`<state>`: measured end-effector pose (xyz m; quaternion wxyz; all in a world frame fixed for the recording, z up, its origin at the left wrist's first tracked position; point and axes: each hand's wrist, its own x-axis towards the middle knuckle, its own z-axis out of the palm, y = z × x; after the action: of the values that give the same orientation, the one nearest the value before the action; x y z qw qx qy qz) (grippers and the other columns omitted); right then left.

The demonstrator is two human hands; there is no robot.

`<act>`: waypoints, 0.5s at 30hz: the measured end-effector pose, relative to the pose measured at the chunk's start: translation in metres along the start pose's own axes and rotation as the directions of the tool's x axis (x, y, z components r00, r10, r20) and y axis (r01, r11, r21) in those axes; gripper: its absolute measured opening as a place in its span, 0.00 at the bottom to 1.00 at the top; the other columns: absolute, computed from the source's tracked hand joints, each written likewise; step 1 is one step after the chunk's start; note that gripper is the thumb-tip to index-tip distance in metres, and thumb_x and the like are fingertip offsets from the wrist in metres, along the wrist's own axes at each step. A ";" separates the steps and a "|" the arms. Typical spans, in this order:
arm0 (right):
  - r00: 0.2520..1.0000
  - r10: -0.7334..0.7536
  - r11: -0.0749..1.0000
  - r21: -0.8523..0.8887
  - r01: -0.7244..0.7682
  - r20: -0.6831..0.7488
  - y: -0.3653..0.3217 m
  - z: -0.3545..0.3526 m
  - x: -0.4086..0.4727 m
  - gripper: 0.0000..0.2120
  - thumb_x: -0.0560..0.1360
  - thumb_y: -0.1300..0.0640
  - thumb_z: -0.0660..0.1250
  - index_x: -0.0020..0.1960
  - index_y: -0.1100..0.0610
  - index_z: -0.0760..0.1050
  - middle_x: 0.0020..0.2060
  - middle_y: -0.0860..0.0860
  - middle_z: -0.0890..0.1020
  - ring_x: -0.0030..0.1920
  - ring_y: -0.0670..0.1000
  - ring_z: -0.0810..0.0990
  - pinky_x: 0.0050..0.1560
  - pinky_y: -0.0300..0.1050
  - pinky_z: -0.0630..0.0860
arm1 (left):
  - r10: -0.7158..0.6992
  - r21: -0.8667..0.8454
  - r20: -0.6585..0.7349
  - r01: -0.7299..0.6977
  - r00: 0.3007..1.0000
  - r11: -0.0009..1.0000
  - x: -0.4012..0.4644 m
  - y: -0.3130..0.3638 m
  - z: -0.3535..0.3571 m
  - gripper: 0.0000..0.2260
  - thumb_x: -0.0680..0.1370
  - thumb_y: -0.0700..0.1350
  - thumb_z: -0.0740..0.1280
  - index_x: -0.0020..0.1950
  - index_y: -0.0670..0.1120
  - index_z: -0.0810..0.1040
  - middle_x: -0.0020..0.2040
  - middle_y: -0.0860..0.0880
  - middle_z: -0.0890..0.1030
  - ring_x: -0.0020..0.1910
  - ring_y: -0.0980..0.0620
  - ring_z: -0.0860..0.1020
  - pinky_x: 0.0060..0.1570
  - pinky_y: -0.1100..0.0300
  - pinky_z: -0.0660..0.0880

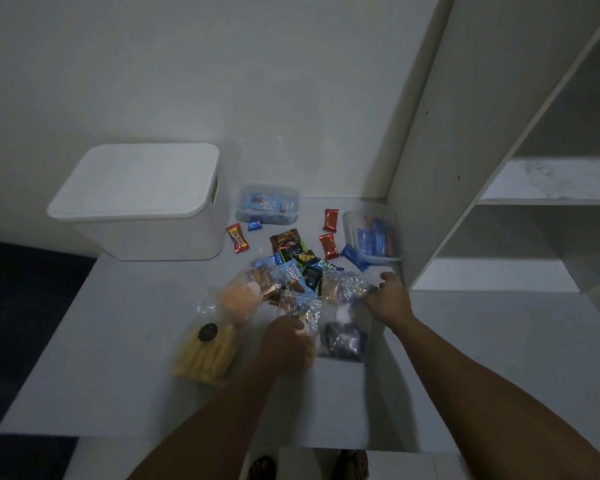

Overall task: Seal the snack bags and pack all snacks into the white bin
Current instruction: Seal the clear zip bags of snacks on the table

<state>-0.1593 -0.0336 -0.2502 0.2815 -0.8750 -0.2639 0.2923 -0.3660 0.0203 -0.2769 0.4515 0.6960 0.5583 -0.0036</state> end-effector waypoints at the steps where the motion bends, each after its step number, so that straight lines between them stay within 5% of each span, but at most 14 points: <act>1: 1.000 -0.018 1.000 -0.018 0.018 0.011 -0.004 -0.001 0.001 0.29 0.74 0.58 0.72 0.72 0.61 0.66 0.63 0.60 0.78 0.61 0.59 0.78 0.58 0.48 0.74 | 0.018 0.045 -0.009 -0.018 1.000 0.999 0.000 0.002 -0.002 0.10 0.73 0.41 0.68 0.37 0.55 0.72 0.39 0.54 0.75 0.34 0.60 0.80 0.38 0.68 0.78; 3: 0.996 -0.080 0.995 -0.063 0.083 0.042 -0.015 -0.004 0.004 0.25 0.74 0.61 0.70 0.69 0.60 0.69 0.61 0.59 0.79 0.60 0.58 0.78 0.57 0.49 0.74 | 0.005 -0.002 -0.089 -0.005 0.996 1.000 0.002 0.006 -0.008 0.08 0.77 0.41 0.62 0.45 0.45 0.80 0.42 0.50 0.77 0.40 0.59 0.77 0.45 0.67 0.73; 5: 0.985 -0.147 0.983 -0.093 0.155 0.091 -0.030 -0.005 0.008 0.22 0.74 0.62 0.70 0.67 0.60 0.72 0.59 0.58 0.80 0.58 0.56 0.79 0.58 0.48 0.75 | 0.094 0.012 -0.117 -0.093 0.989 0.996 -0.003 0.018 -0.025 0.17 0.79 0.41 0.52 0.52 0.37 0.80 0.45 0.47 0.79 0.46 0.51 0.76 0.47 0.60 0.73; 10: 0.935 -0.297 0.950 -0.037 0.310 0.195 -0.078 -0.001 0.013 0.14 0.74 0.60 0.73 0.58 0.60 0.77 0.51 0.55 0.81 0.53 0.54 0.80 0.57 0.50 0.78 | 0.142 0.082 -0.153 -0.131 0.978 0.988 0.009 0.036 -0.079 0.05 0.74 0.41 0.68 0.40 0.40 0.81 0.39 0.46 0.82 0.39 0.52 0.81 0.38 0.60 0.78; 15: 0.899 -0.369 0.928 0.047 0.369 0.235 -0.133 0.007 0.012 0.14 0.73 0.59 0.73 0.57 0.59 0.77 0.51 0.56 0.83 0.52 0.54 0.81 0.52 0.47 0.79 | 0.147 0.079 -0.221 -0.133 0.964 0.988 0.016 0.052 -0.148 0.04 0.74 0.41 0.71 0.46 0.43 0.85 0.46 0.48 0.83 0.47 0.54 0.80 0.45 0.61 0.74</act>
<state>-0.1951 0.0692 -0.1733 0.2982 -0.7672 -0.4568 0.3373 -0.3929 0.1281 -0.1653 0.3617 0.7437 0.5550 0.0898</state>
